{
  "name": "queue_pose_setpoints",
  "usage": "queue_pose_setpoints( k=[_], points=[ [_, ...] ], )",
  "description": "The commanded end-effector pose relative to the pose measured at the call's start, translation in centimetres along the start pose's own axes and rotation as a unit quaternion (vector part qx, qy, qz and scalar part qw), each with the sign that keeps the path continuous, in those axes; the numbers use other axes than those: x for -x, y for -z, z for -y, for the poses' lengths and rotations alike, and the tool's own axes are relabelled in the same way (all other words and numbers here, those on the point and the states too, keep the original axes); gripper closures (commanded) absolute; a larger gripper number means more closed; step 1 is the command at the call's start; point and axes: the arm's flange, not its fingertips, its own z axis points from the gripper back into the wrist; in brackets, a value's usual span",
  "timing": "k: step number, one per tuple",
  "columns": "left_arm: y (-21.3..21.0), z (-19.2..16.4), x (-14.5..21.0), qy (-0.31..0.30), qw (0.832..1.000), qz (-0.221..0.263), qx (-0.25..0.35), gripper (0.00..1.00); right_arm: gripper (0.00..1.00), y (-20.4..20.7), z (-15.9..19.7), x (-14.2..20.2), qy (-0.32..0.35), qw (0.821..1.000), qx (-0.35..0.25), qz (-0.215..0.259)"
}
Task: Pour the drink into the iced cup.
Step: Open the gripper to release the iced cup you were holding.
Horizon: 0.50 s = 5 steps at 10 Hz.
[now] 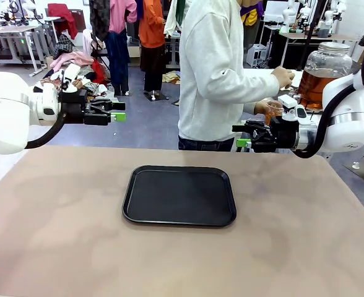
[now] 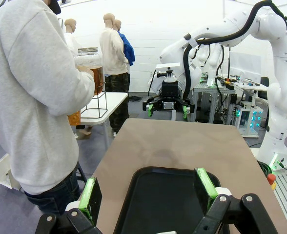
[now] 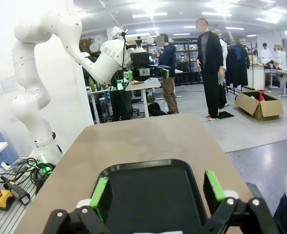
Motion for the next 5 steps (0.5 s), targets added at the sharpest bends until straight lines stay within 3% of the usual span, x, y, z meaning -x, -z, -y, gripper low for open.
queue_pose_setpoints(
  k=[1, 5],
  points=[
    [0.09, -0.01, -0.16, 0.000, 1.000, 0.004, -0.006, 0.00, 0.00, 0.14, 0.19, -0.19, -0.002, 1.000, -0.001, 0.000],
    [0.09, -0.01, -0.16, 0.000, 1.000, 0.004, -0.006, 0.00, 0.00, 0.14, 0.19, -0.19, -0.002, 1.000, -0.001, 0.000]
  ],
)
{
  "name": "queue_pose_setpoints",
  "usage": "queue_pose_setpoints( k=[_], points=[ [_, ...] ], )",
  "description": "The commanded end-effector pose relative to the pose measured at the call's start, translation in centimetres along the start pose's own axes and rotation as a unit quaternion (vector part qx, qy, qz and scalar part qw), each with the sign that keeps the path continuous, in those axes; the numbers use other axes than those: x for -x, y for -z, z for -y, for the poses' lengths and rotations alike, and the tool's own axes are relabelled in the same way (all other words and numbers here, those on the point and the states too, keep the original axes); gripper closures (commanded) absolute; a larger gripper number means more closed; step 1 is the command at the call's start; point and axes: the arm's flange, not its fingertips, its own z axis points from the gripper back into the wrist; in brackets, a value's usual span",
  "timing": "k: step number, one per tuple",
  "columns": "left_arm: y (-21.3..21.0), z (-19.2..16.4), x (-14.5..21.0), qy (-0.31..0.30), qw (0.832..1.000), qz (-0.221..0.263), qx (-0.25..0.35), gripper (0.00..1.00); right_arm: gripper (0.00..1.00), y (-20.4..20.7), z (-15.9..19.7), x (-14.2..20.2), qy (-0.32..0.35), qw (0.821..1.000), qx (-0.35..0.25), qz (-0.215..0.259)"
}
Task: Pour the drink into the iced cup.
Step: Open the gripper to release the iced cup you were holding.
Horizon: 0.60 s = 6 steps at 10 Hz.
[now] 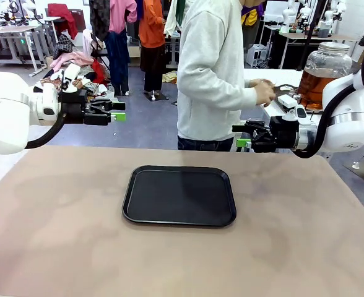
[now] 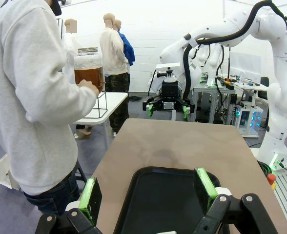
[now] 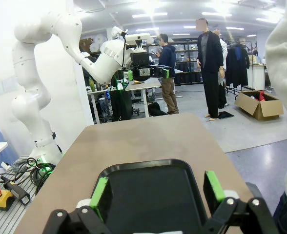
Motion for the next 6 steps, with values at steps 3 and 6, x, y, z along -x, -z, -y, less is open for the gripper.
queue_pose_setpoints(
  k=[3, 6],
  points=[
    [0.09, -0.01, -0.16, 0.000, 1.000, 0.004, -0.006, 0.00, 0.00, 0.14, 0.19, -0.19, -0.002, 1.000, -0.001, 0.000],
    [0.09, -0.01, -0.16, 0.000, 1.000, 0.004, -0.006, 0.00, 0.00, 0.14, 0.19, -0.19, -0.002, 1.000, -0.001, 0.000]
  ],
)
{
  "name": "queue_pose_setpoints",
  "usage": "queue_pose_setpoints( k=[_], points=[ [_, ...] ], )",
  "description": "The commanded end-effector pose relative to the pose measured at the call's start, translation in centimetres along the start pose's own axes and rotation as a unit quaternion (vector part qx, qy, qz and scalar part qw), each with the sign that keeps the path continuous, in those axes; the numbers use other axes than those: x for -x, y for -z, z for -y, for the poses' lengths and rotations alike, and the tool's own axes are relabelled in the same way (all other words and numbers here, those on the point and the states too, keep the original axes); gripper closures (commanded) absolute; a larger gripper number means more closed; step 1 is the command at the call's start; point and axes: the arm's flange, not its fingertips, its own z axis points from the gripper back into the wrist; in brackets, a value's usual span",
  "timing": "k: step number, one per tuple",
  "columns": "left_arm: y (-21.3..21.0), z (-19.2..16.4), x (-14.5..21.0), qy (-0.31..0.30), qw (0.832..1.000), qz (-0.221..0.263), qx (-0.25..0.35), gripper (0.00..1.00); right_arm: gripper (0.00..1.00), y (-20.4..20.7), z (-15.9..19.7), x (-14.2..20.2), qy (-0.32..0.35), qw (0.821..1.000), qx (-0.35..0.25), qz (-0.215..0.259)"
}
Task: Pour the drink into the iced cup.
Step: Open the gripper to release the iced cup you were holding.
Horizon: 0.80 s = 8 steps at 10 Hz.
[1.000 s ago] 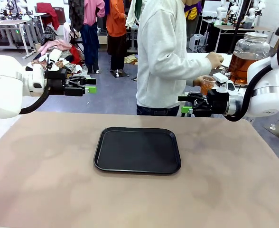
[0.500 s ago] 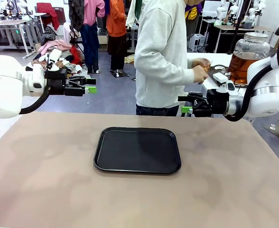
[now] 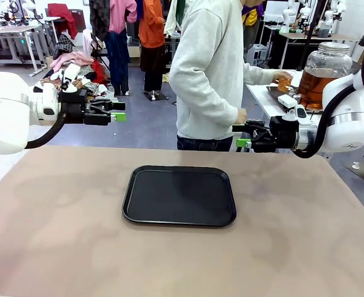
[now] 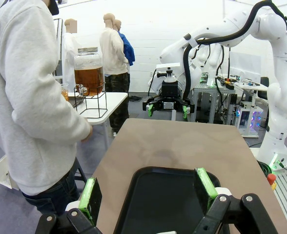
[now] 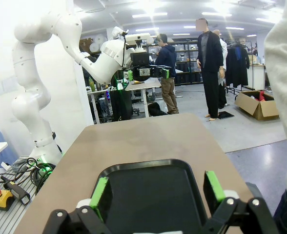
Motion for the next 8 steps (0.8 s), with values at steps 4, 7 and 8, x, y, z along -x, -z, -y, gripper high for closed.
queue_pose_setpoints(
  k=[4, 7, 8],
  points=[
    [0.09, -0.01, -0.16, 0.000, 1.000, 0.004, -0.006, 0.00, 0.00, 0.14, 0.19, -0.19, -0.002, 1.000, -0.001, 0.000],
    [0.09, -0.01, -0.16, 0.000, 1.000, 0.004, -0.006, 0.00, 0.00, 0.14, 0.19, -0.19, -0.002, 1.000, -0.001, 0.000],
    [0.09, -0.01, -0.16, 0.000, 1.000, 0.004, -0.006, 0.00, 0.00, 0.14, 0.19, -0.19, -0.002, 1.000, -0.001, 0.000]
  ],
)
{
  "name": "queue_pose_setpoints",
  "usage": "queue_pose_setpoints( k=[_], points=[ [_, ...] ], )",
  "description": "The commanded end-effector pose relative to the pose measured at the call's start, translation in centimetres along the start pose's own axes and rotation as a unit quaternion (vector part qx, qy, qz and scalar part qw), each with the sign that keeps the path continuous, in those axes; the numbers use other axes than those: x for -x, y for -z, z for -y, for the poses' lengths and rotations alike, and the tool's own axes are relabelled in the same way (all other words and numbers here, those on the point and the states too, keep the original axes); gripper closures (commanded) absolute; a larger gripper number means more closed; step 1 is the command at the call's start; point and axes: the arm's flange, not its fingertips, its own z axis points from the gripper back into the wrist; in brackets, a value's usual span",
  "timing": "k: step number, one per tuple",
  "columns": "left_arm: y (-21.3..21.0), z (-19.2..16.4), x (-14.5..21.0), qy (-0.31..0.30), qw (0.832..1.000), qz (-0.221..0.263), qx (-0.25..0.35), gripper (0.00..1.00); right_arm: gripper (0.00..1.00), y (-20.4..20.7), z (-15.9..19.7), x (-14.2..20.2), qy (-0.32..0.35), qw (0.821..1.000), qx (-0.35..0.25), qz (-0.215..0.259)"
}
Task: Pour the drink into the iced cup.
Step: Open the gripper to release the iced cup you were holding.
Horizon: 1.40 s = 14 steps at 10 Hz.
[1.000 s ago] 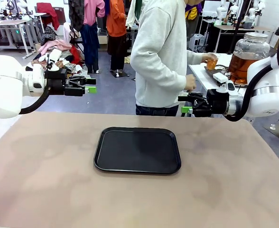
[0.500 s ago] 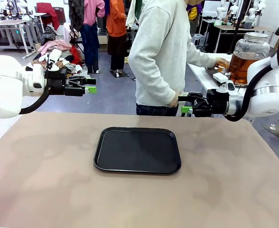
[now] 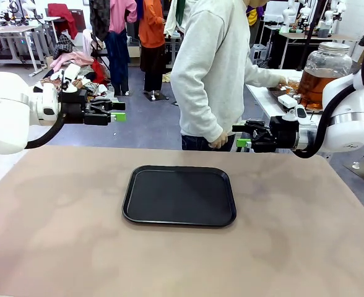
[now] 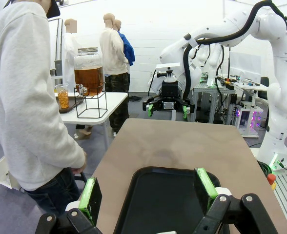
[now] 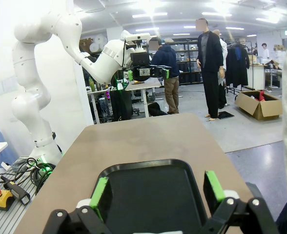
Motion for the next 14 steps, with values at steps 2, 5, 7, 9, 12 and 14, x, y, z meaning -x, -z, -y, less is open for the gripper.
queue_pose_setpoints(
  k=[2, 5, 7, 9, 12, 14],
  points=[
    [0.09, -0.01, -0.16, 0.000, 1.000, 0.004, -0.006, 0.00, 0.00, 0.14, 0.19, -0.19, -0.002, 1.000, -0.001, 0.000],
    [0.09, -0.01, -0.16, 0.000, 1.000, 0.004, -0.006, 0.00, 0.00, 0.14, 0.19, -0.19, -0.002, 1.000, -0.001, 0.000],
    [0.09, -0.01, -0.16, 0.000, 1.000, 0.004, -0.006, 0.00, 0.00, 0.14, 0.19, -0.19, -0.002, 1.000, -0.001, 0.000],
    [0.09, -0.01, -0.16, 0.000, 1.000, 0.004, -0.006, 0.00, 0.00, 0.14, 0.19, -0.19, -0.002, 1.000, -0.001, 0.000],
    [0.09, -0.01, -0.16, 0.000, 1.000, 0.004, -0.006, 0.00, 0.00, 0.14, 0.19, -0.19, -0.002, 1.000, -0.001, 0.000],
    [0.09, -0.01, -0.16, 0.000, 1.000, 0.004, -0.006, 0.00, 0.00, 0.14, 0.19, -0.19, -0.002, 1.000, -0.001, 0.000]
  ],
)
